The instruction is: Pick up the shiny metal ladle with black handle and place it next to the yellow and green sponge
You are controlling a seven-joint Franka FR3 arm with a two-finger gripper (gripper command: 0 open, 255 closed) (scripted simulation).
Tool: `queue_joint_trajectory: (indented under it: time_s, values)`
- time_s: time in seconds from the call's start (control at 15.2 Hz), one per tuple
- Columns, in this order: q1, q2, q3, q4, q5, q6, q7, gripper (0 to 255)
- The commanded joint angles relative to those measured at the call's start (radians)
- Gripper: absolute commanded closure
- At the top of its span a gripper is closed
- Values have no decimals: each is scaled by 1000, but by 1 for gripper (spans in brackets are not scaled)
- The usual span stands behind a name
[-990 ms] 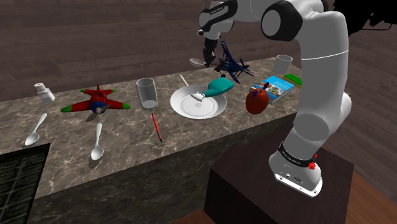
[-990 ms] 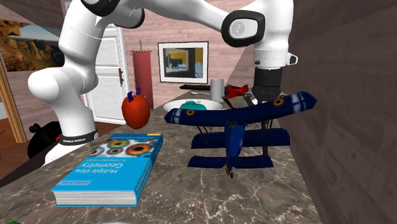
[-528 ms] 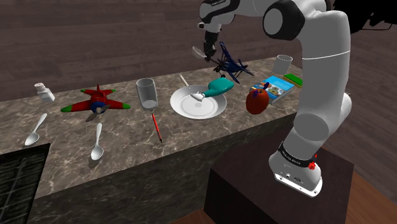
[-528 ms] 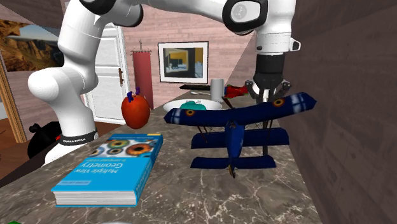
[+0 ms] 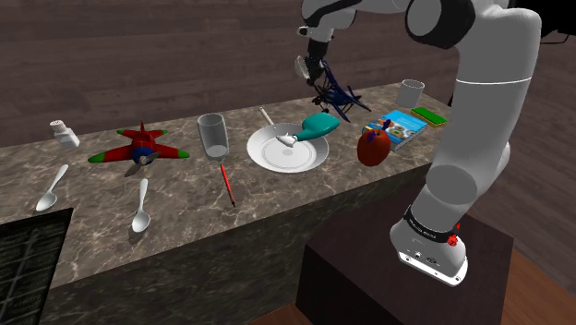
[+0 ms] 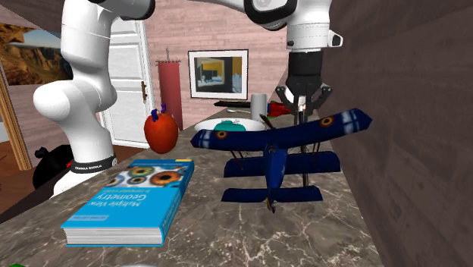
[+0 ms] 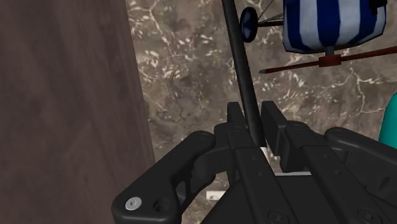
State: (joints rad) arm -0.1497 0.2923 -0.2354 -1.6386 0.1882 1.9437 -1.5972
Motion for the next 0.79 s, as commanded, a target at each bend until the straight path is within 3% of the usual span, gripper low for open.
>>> queue_joint_trajectory:
  time_s: [0.0,0.73]
  values:
    - [-9,-70,-16,-110,-16,27,-21,255]
    - [-72,-419,-82,-529,-116,99,-121,255]
